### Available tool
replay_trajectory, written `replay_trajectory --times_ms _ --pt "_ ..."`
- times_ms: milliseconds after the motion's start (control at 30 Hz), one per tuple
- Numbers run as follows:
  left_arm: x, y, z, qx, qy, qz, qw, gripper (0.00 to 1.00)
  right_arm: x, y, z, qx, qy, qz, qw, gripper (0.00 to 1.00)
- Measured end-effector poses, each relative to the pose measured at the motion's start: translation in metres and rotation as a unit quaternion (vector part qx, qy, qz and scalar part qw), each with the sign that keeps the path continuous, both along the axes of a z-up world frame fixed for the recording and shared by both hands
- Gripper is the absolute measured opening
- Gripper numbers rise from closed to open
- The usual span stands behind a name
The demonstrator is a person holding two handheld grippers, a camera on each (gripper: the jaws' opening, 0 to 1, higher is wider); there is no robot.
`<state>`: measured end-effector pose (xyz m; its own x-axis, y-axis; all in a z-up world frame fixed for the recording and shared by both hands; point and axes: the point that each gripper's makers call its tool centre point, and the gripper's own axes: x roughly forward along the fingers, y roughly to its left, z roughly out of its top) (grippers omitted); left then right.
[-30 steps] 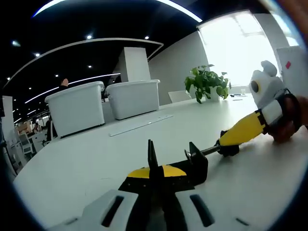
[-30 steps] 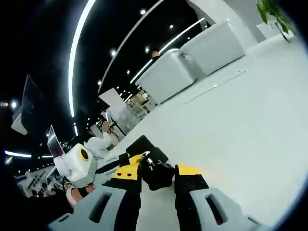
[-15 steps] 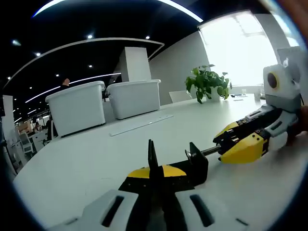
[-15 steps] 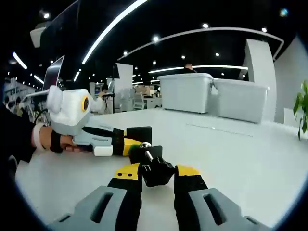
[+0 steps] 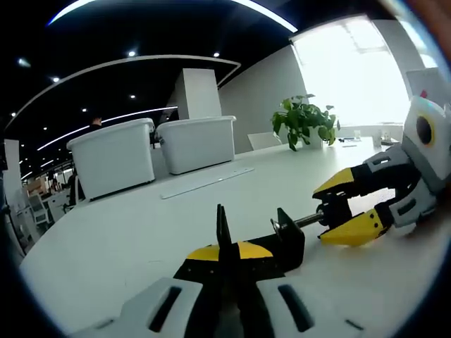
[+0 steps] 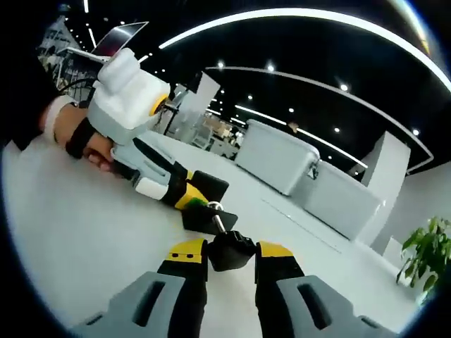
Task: Clamp the fixed fixture on the desktop, loosen the retaining clip, secure it to the edge of the desk, and tighten the retaining clip.
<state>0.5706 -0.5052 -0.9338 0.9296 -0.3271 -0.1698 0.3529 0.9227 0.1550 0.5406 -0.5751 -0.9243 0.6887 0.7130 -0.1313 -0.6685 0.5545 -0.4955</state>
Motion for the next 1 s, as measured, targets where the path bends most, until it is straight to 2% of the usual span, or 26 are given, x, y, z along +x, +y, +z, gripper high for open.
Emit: replay_trajectory --times_ms 133,200,267,333,400,467,500,600,667,700,733,767,800,833,900,933,967,1000 --pt "0.0 0.0 0.0 0.002 -0.001 0.0 1.0 0.05 0.013 -0.004 0.002 -0.008 -0.013 -0.004 0.9999 0.25" --pt "-0.002 -0.001 0.002 -0.005 -0.002 0.0 1.0 0.05 0.018 -0.005 0.0 0.005 0.009 -0.007 0.9999 0.25" --pt "-0.002 -0.002 0.005 -0.01 -0.007 0.001 0.9999 0.04 0.013 0.001 -0.003 0.016 0.032 0.001 0.9994 0.25" --pt "-0.004 -0.003 0.008 -0.009 -0.015 -0.002 0.9998 0.03 0.01 0.0 0.0 0.007 0.019 0.005 0.9998 0.25" --pt "-0.002 -0.004 0.009 -0.009 -0.015 -0.004 0.9998 0.03 0.006 0.004 0.004 -0.009 -0.012 0.017 0.9997 0.29" --pt "-0.002 -0.004 0.009 -0.011 -0.014 -0.005 0.9998 0.03 0.003 0.001 0.007 0.016 0.017 0.011 0.9997 0.31" --pt "0.001 -0.003 0.007 -0.012 -0.013 -0.006 0.9998 0.03 -0.002 0.005 0.013 0.053 0.045 0.018 0.9974 0.31" --pt "0.011 -0.002 0.007 -0.009 -0.014 -0.012 0.9998 0.03 -0.005 0.005 0.027 0.125 0.104 0.018 0.9865 0.32" --pt "0.011 -0.002 0.008 -0.006 -0.014 -0.012 0.9998 0.03 -0.003 0.002 0.028 0.162 0.145 0.016 0.9759 0.35" --pt "0.011 -0.001 0.008 -0.005 -0.017 -0.013 0.9998 0.03 -0.003 0.002 0.031 0.187 0.174 0.021 0.9665 0.37" --pt "0.011 -0.001 0.008 -0.003 -0.018 -0.014 0.9997 0.03 -0.006 0.004 0.036 0.213 0.2 0.029 0.9559 0.43" --pt "0.01 -0.001 0.009 -0.004 -0.018 -0.014 0.9997 0.03 -0.009 0.006 0.038 0.229 0.221 0.045 0.9467 0.53" --pt "0.01 -0.001 0.011 -0.007 -0.019 -0.013 0.9997 0.03 -0.014 0.007 0.034 0.232 0.234 0.045 0.9431 0.59" --pt "0.008 0.0 0.011 -0.005 -0.022 -0.013 0.9997 0.03 -0.014 0.006 0.035 0.205 0.205 0.042 0.9561 0.59" --pt "0.007 0.0 0.01 -0.001 -0.023 -0.012 0.9997 0.03 -0.009 0.002 0.037 0.107 0.098 0.017 0.9893 0.37" --pt "0.005 -0.001 0.013 -0.008 -0.024 -0.014 0.9996 0.03 -0.007 0.001 0.036 0.049 0.052 0.005 0.9974 0.25" --pt "0.004 -0.002 0.013 -0.016 -0.023 -0.018 0.9995 0.03 -0.003 0.0 0.038 0.015 0.033 -0.01 0.9993 0.17" --pt "0.004 -0.002 0.013 -0.019 -0.021 -0.018 0.9994 0.03 -0.005 0.004 0.038 0.009 0.032 -0.01 0.9994 0.19"
